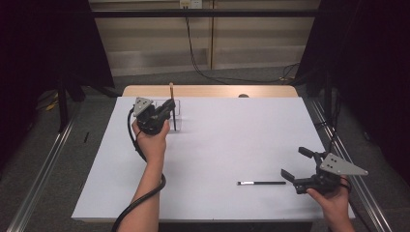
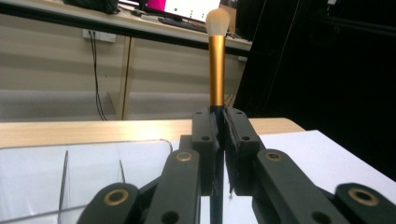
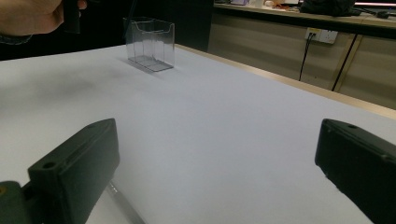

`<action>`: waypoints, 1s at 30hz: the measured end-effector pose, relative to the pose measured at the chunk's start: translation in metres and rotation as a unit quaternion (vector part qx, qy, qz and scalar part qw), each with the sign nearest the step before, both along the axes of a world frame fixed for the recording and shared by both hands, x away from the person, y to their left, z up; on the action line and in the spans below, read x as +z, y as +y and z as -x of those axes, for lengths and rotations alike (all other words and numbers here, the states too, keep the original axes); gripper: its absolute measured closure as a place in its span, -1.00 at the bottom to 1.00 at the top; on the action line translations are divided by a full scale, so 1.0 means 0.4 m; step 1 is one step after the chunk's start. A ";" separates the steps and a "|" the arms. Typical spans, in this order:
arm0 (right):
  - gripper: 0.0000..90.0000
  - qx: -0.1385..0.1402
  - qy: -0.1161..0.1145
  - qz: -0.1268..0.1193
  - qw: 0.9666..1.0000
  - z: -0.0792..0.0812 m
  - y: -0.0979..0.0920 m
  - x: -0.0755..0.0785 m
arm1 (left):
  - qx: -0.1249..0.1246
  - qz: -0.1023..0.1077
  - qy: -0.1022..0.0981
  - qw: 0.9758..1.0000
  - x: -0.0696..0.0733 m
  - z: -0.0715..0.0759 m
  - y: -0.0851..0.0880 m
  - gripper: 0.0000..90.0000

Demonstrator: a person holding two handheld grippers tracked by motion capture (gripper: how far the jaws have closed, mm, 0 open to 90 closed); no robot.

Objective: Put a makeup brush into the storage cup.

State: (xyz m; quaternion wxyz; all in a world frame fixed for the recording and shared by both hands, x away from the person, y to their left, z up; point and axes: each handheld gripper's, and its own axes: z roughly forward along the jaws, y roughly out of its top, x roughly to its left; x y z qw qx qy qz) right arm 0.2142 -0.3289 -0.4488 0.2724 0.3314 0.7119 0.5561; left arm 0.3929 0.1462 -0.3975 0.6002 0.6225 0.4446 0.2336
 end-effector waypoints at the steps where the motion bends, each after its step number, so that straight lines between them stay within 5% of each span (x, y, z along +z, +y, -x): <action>1: -1.00 0.001 0.000 0.000 1.000 0.000 0.000 0.000 | 0.001 0.002 0.000 1.000 0.001 -0.002 -0.001 0.86; 15: -1.00 0.000 0.002 -0.001 1.000 -0.003 -0.003 -0.003 | 0.002 0.016 -0.011 1.000 0.020 -0.029 -0.005 0.86; 30: -1.00 -0.001 0.003 -0.002 1.000 -0.004 -0.007 -0.004 | 0.009 0.006 -0.018 1.000 0.023 -0.054 -0.010 0.86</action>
